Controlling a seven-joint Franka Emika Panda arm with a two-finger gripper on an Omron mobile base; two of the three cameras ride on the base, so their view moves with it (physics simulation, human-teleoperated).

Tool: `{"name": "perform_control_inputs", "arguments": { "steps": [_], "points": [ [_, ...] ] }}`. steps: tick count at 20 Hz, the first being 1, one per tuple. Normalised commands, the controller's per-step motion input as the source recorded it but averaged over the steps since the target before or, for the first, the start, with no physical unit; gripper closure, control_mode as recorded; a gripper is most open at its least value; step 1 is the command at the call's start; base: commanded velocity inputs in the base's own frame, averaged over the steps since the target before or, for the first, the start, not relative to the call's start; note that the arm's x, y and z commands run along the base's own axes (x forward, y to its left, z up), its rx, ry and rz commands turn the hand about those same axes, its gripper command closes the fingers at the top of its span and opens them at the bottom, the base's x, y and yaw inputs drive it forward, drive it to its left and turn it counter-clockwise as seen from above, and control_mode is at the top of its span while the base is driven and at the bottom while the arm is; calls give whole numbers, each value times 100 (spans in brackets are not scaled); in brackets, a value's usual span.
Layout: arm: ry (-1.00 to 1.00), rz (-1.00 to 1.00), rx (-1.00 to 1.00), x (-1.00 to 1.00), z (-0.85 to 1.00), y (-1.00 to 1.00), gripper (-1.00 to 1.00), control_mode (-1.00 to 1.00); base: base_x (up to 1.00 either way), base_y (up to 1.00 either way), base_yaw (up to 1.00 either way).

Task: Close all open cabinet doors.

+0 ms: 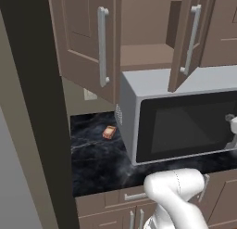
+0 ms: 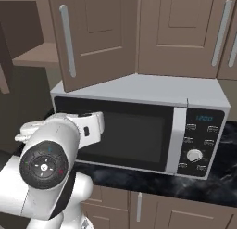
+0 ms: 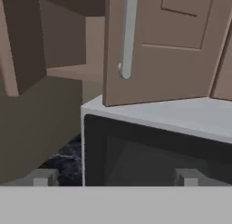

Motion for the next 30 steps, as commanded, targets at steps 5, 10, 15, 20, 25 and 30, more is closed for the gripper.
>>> {"name": "perform_control_inputs", "arguments": {
  "steps": [5, 10, 15, 20, 25, 30],
  "points": [
    [-33, 0, 2, 0, 39, -1, -100, -100, 0, 0, 0],
    [-23, 0, 0, 0, 38, 0, -100, -100, 0, 0, 0],
    [-16, 0, 4, 0, 20, 0, -100, -100, 0, 0, 0],
    [-8, 0, 4, 21, 0, 0, -100, -100, 0, 0, 0],
    [0, 0, 3, 43, -2, 0, -100, -100, 0, 0, 0],
    [0, 0, 3, 62, -24, 0, -100, -100, 0, 0, 0]
  ]
}}
